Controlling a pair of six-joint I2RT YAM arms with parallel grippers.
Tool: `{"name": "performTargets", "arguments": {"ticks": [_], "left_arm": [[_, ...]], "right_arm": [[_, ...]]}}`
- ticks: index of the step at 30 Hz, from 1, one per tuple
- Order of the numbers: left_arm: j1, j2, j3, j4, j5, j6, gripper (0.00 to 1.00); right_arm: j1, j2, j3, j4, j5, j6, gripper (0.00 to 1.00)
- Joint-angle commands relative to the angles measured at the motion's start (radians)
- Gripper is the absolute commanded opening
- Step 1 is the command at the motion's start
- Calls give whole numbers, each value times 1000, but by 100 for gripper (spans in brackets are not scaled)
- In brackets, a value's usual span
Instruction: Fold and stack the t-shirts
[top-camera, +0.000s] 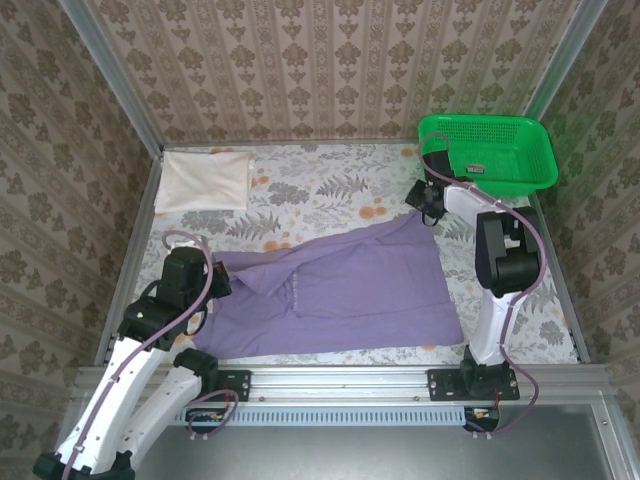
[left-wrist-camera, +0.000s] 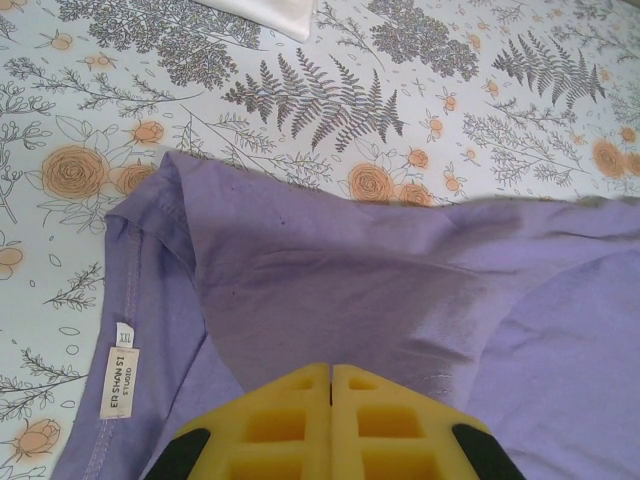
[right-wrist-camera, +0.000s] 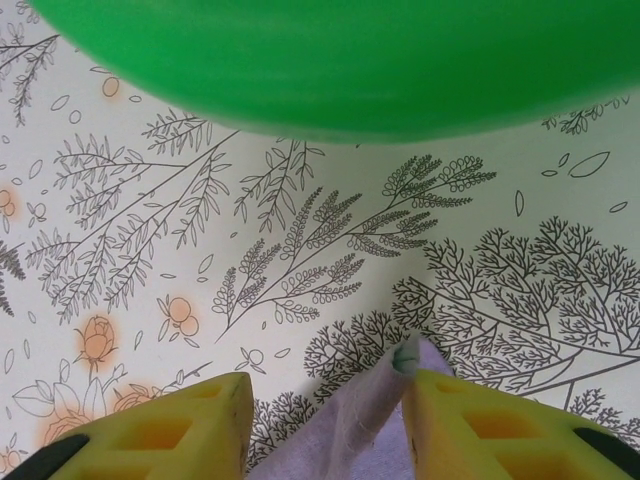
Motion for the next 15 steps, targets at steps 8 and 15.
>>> {"name": "performTargets", "arguments": {"ticks": [8, 15], "left_arm": [[4, 12, -11, 2, -12, -10, 0], [30, 83, 29, 65, -9, 27, 0]], "right_arm": [[-2, 49, 48, -83, 44, 18, 23], [-4, 11, 57, -99, 42, 1, 3]]}}
